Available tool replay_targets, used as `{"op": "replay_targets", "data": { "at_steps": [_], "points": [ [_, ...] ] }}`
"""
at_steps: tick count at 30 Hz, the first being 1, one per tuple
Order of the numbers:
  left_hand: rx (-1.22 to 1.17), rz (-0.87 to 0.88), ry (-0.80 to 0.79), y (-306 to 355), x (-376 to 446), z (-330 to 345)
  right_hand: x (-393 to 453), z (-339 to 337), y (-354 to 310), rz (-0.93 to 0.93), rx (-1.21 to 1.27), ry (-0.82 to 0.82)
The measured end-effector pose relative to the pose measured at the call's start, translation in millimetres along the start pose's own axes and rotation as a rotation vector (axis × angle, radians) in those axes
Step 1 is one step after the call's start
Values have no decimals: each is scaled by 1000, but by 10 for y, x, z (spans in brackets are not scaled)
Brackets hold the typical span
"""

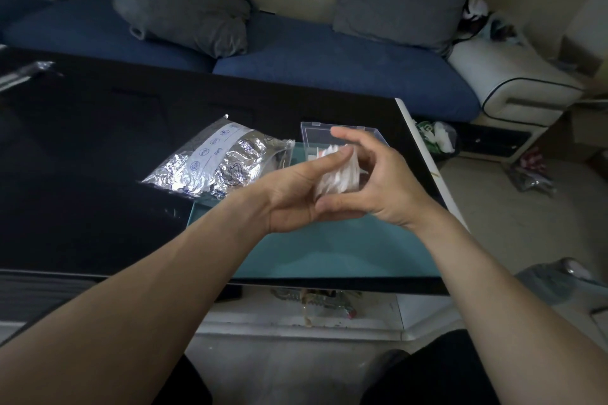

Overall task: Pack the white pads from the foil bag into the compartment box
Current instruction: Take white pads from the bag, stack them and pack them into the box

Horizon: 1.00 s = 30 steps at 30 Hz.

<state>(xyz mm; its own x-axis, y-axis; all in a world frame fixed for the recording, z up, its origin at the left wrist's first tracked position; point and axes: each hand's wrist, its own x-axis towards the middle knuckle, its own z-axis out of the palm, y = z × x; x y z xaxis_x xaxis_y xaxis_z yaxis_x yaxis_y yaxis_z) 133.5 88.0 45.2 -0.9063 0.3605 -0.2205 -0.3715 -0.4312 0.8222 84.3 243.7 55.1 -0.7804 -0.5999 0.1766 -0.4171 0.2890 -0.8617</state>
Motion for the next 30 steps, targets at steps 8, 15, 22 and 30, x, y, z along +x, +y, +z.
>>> {"op": "replay_targets", "data": {
  "at_steps": [8,15,22,30],
  "points": [
    [109,-160,-1,-57,1,-28,34,69,75,97,-179,-188],
    [-57,46,58,-37,69,-31,34,104,5,-8,-113,-32],
    [4,9,-41,-21,-11,4,-1,86,-34,35,-91,-87],
    [83,-95,-37,-35,-40,14,-1,180,-59,-68,-161,-150]
  ]
}}
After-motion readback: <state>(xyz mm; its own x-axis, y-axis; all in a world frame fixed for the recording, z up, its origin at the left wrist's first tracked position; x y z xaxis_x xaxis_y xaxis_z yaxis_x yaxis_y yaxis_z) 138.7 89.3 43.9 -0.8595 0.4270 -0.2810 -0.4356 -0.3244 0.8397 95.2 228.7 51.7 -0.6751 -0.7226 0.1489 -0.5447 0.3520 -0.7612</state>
